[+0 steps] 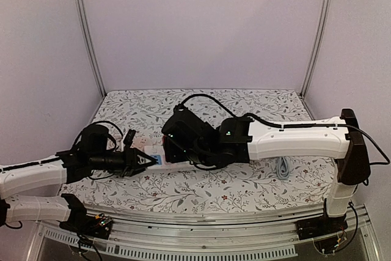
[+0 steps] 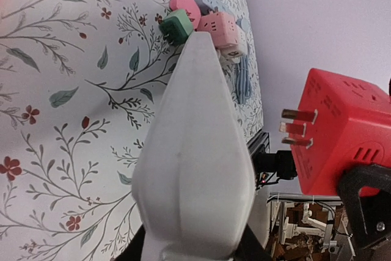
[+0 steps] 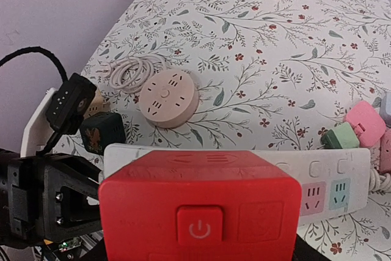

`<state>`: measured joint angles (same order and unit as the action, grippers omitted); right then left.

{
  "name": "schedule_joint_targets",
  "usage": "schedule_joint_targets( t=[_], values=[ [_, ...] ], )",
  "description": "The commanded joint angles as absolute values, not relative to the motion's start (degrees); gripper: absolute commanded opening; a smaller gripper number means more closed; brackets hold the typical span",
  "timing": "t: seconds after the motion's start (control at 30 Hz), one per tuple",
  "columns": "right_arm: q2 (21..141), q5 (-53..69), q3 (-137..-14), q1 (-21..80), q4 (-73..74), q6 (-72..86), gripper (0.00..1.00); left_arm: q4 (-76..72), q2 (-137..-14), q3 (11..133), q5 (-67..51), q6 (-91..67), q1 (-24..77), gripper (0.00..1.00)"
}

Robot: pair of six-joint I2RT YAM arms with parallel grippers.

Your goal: Pull the plug off the socket

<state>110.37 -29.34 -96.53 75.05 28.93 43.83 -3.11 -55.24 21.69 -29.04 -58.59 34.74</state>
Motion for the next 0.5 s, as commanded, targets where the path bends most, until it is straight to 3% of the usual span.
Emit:
schedule_joint_targets(
  t=[0.0,0.47],
  values=[
    [102.59,-36.13,-91.36,72.97,29.63,41.88,0.41,1.93,-50.9,23.48,-28.46,-61.37,34.0,0.0],
    [86.47,-35.79,-71.56,61.25,29.37,43.51,0.42,6.34,-43.62,32.82,-26.3,-64.45,29.16,0.0]
  ],
)
